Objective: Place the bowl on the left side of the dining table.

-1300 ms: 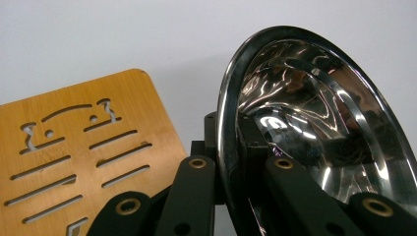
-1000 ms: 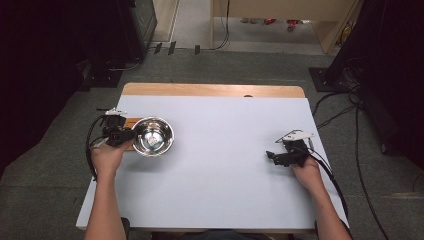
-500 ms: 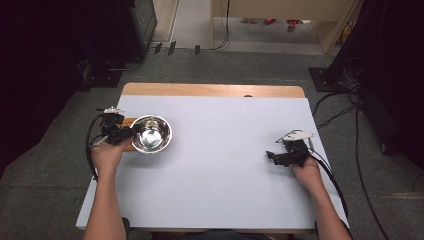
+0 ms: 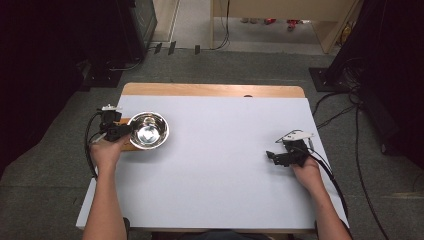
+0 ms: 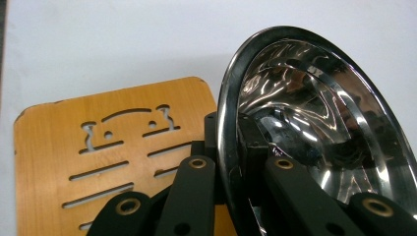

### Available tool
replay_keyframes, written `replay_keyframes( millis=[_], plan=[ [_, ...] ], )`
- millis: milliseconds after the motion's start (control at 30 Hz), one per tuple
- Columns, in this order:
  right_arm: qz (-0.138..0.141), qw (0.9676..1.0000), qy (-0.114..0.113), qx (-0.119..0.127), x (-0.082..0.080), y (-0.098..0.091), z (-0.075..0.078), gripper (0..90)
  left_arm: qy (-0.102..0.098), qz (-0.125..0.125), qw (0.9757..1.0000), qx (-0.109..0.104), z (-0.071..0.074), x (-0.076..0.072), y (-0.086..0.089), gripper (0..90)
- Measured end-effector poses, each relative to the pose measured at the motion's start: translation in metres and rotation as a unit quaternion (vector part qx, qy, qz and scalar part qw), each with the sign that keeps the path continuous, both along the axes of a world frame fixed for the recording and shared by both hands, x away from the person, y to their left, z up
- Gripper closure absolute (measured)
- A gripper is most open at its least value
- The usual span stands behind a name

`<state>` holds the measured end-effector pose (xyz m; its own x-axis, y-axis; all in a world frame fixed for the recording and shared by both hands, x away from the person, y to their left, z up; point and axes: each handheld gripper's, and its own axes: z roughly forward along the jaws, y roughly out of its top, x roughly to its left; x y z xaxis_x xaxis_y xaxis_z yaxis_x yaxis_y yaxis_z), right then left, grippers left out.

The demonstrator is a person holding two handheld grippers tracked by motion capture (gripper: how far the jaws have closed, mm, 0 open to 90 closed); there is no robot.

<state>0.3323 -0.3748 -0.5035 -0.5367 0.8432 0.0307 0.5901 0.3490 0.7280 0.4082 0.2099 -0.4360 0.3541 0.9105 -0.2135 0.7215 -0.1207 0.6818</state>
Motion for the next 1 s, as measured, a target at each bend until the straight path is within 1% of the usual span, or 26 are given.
replay_keyframes(
  millis=[300,367,400,467,600,700,867,1000],
  plan=[
    [0.000,1.0000,0.001,0.001,0.000,0.000,0.000,12.4,-0.001,0.019,0.9998,-0.003,-0.002,-0.001,0.012,87.2],
    [0.000,1.0000,0.000,0.000,0.000,0.000,0.000,12.4,0.000,0.024,0.9997,-0.007,-0.002,-0.001,0.015,87.2],
    [0.000,1.0000,0.001,0.001,0.000,0.000,0.000,12.4,0.001,0.027,0.9996,-0.006,-0.003,-0.001,0.016,87.2],
    [-0.001,1.0000,0.000,0.001,0.000,0.000,0.000,12.4,0.000,0.032,0.9995,0.006,-0.003,-0.001,0.018,87.1],
    [-0.001,1.0000,0.001,0.002,0.000,0.000,0.000,12.4,0.000,0.043,0.9991,-0.002,-0.005,0.000,0.024,87.1],
    [-0.001,1.0000,0.001,0.001,0.000,0.000,0.000,12.4,-0.001,0.047,0.9989,0.001,-0.005,-0.001,0.027,87.0],
    [-0.001,1.0000,0.001,0.001,0.000,0.000,0.000,12.4,-0.004,0.062,0.9981,-0.006,-0.007,0.000,0.034,87.0],
    [-0.001,1.0000,0.000,0.001,0.000,0.000,0.000,12.4,-0.004,0.066,0.9978,0.003,-0.008,-0.001,0.037,86.9]
  ],
)
